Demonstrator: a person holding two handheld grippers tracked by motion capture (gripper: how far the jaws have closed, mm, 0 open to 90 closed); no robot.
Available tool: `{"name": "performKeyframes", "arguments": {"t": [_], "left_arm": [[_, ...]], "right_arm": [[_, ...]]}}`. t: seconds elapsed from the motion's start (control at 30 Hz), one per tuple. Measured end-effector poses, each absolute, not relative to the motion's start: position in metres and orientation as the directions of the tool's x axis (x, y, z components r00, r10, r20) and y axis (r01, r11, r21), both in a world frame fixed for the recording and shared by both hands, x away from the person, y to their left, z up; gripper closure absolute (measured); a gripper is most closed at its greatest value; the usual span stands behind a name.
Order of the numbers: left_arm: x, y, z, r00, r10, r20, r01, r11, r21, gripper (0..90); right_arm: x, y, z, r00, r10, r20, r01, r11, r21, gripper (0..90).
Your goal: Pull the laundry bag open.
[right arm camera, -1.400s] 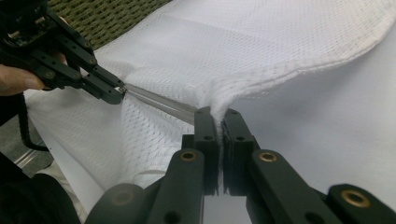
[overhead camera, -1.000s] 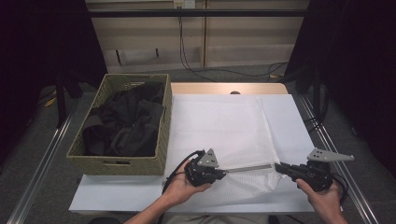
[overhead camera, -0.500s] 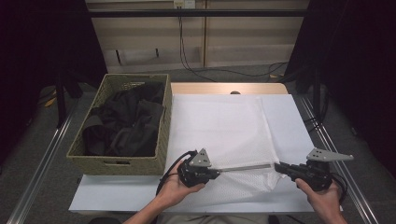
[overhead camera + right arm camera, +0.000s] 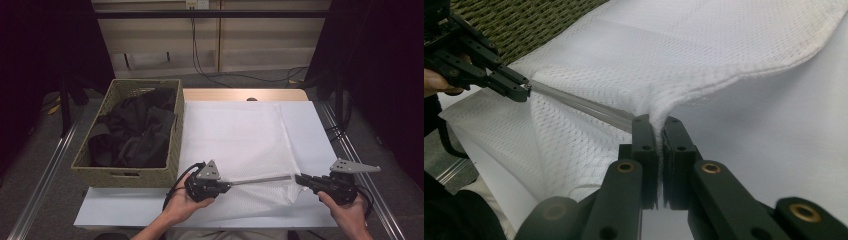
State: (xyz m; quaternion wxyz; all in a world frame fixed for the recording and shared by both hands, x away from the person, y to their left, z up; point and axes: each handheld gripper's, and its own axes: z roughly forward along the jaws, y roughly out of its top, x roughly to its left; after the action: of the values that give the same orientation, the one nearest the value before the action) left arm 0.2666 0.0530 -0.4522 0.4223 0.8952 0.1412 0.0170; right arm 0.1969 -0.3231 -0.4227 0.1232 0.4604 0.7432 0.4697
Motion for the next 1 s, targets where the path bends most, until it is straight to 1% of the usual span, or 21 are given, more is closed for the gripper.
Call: {"name": "performKeyframes", "arguments": {"t": [0.07,0.13,0.3,0.47,0.7,0.77,0.8,0.87,1.0], "left_arm": [[0.265,0.056,-0.451,0.957,0.277,-0.086,0.245,-0.612,0.752,86.7],[0.263,0.058,-0.451,0.953,0.287,-0.100,0.258,-0.592,0.764,86.7],[0.264,0.061,-0.450,0.954,0.285,-0.092,0.252,-0.597,0.762,86.7],[0.263,0.065,-0.450,0.949,0.299,-0.101,0.267,-0.592,0.760,86.7],[0.263,0.079,-0.451,0.943,0.322,-0.088,0.276,-0.605,0.747,86.7],[0.262,0.080,-0.451,0.939,0.330,-0.097,0.288,-0.600,0.746,86.7],[0.263,0.081,-0.450,0.941,0.327,-0.091,0.283,-0.610,0.740,86.6],[0.263,0.081,-0.451,0.938,0.330,-0.104,0.287,-0.575,0.766,86.7],[0.263,0.083,-0.449,0.941,0.325,-0.092,0.279,-0.594,0.754,86.7]], "right_arm": [[0.197,-0.323,-0.423,-0.547,0.800,0.245,0.567,0.139,0.812,86.3],[0.196,-0.323,-0.423,-0.546,0.800,0.248,0.569,0.136,0.811,86.3],[0.197,-0.322,-0.423,-0.546,0.801,0.247,0.570,0.139,0.810,86.3],[0.197,-0.323,-0.423,-0.543,0.802,0.248,0.569,0.135,0.811,86.4],[0.197,-0.326,-0.423,-0.533,0.809,0.248,0.573,0.130,0.809,86.4],[0.197,-0.326,-0.424,-0.532,0.809,0.250,0.575,0.128,0.808,86.4],[0.197,-0.325,-0.424,-0.527,0.814,0.245,0.574,0.128,0.809,86.4],[0.197,-0.325,-0.423,-0.529,0.812,0.249,0.576,0.127,0.808,86.4],[0.197,-0.324,-0.423,-0.528,0.812,0.248,0.576,0.128,0.807,86.4]]}}
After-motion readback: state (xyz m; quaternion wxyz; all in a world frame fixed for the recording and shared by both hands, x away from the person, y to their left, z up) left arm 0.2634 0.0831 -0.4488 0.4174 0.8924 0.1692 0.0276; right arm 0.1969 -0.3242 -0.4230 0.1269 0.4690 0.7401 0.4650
